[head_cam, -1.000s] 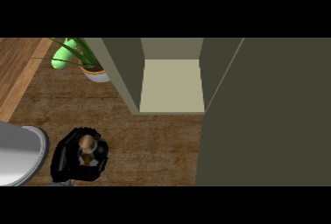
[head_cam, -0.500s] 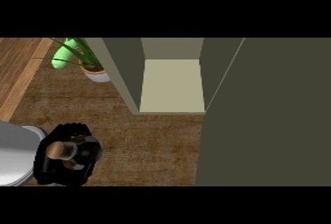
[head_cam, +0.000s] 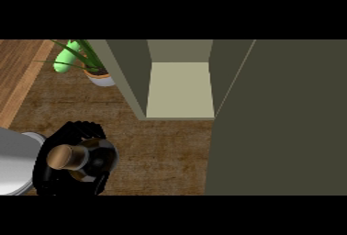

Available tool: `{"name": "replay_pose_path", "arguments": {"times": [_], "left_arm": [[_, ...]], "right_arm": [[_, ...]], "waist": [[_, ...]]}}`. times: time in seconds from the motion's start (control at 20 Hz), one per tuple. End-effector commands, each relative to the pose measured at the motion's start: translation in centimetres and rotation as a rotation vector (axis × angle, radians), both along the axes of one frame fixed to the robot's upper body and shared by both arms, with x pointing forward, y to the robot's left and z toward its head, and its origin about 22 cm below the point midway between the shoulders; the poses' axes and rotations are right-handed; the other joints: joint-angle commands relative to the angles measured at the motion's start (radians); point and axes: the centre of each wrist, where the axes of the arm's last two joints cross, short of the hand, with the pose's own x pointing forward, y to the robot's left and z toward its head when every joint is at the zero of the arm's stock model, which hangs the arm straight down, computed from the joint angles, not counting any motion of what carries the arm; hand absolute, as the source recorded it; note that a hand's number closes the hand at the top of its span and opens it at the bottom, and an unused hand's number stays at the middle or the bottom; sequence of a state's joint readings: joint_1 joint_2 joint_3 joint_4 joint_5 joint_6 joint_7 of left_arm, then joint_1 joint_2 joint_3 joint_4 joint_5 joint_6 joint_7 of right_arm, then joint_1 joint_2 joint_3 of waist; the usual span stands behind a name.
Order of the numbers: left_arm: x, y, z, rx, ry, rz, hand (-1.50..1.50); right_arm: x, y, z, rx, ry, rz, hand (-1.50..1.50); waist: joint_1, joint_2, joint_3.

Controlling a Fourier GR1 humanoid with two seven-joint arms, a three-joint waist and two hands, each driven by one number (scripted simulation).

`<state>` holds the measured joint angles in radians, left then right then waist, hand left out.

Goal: Pick up the wine, place it into the cabinet and close the cabinet

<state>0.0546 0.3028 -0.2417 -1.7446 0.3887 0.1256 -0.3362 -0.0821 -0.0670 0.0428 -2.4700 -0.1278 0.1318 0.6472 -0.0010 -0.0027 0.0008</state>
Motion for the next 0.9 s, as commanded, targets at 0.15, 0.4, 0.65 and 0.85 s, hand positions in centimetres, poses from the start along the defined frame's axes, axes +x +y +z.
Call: {"name": "replay_pose_path", "arguments": {"times": [0.15, 0.4, 0.65, 0.85], "left_arm": [[0.2, -4.8, 5.1, -0.030, 0.036, -0.097, 1.50], [2.0, -9.2, 7.2, -0.044, 0.014, -0.120, 1.50], [2.6, -12.8, 8.5, -0.073, 0.010, -0.115, 1.50], [2.3, -15.0, 9.8, -0.074, 0.011, -0.090, 1.50]], "right_arm": [[-1.9, -0.2, 1.6, 0.039, -0.024, 0.063, -1.50], [-1.3, 0.6, 1.8, 0.048, -0.030, 0.057, -1.50], [-1.4, -1.4, 0.8, 0.051, -0.025, 0.052, -1.50], [-1.6, -0.6, 1.3, 0.058, -0.034, 0.048, -1.50]], "waist": [[-0.002, -0.001, 0.000], [-0.004, 0.001, -0.001], [-0.007, 0.001, 0.000], [-0.006, 0.001, 0.000]]}}
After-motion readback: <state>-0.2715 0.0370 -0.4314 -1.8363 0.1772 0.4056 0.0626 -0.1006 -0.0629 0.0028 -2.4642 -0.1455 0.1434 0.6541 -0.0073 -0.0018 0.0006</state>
